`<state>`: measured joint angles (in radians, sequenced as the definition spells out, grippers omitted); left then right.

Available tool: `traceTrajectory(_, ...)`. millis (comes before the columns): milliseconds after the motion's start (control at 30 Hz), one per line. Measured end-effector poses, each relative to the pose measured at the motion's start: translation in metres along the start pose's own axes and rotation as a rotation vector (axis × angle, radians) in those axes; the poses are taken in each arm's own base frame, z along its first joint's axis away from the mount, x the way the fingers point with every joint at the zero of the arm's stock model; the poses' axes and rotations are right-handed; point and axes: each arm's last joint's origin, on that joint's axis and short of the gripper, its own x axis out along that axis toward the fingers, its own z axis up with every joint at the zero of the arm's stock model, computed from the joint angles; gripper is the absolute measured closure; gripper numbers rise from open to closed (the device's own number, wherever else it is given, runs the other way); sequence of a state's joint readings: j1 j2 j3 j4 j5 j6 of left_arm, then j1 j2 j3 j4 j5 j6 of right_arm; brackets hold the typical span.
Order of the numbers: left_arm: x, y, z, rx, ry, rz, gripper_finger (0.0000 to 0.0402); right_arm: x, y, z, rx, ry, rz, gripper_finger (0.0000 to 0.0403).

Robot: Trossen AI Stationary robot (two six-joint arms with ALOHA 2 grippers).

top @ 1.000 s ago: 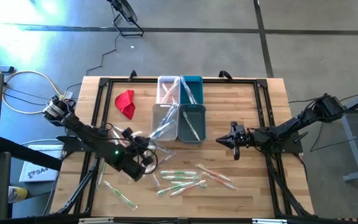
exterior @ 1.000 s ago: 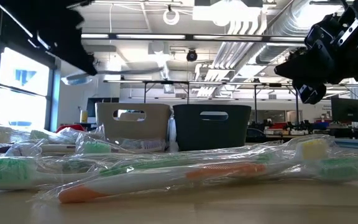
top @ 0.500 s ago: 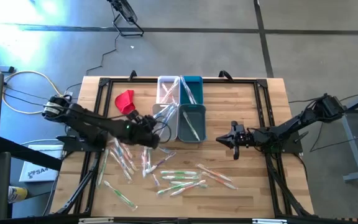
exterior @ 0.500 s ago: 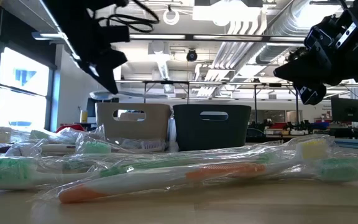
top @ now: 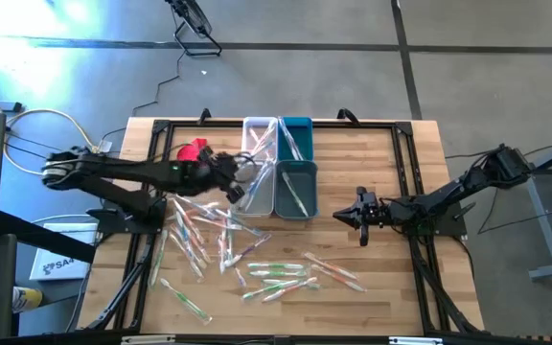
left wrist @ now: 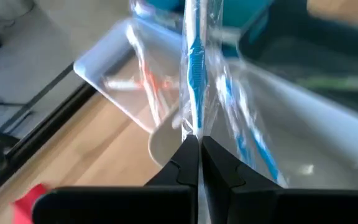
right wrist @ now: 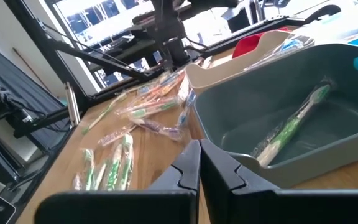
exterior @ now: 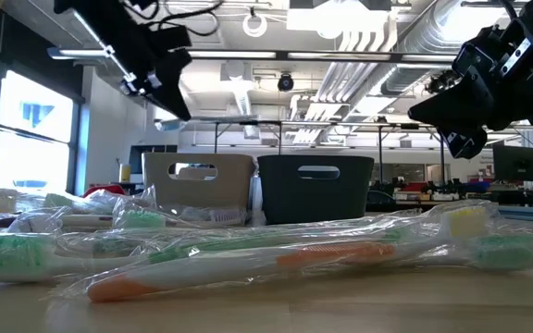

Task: Pick & Place Toothbrushes
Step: Put the blue toothbrush into the gray bin

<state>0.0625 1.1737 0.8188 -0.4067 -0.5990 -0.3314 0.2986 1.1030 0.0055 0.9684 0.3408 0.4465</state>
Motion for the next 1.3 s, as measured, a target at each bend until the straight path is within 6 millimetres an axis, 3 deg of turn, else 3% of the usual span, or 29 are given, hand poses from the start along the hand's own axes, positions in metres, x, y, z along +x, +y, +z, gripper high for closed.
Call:
traceTrajectory(167, -0.007, 0.024, -0.02, -0.169, -0.189, -0.168, 0.0401, 0.0, 0.0, 0.0, 0.0, 0.003, 0.001, 0.0401)
traceTrajectory(367, 0.001, 0.024, -0.052, -0.309, -0.332, -0.328, 0.0401, 0.0, 0.0, 0.0, 0.001, 0.002, 0.0, 0.0401)
traceTrajectory(733, 0.013, 0.001, -0.08, -0.435, -0.216, -0.36, 0.0401, 0.0, -0.001, 0.0, 0.001, -0.012, -0.024, 0.0401)
traceTrajectory(1300, 0.04, -0.014, -0.096, -0.563, -0.116, -0.301, 0.0397, 0.0, -0.001, 0.0, 0.001, -0.012, -0.025, 0.04)
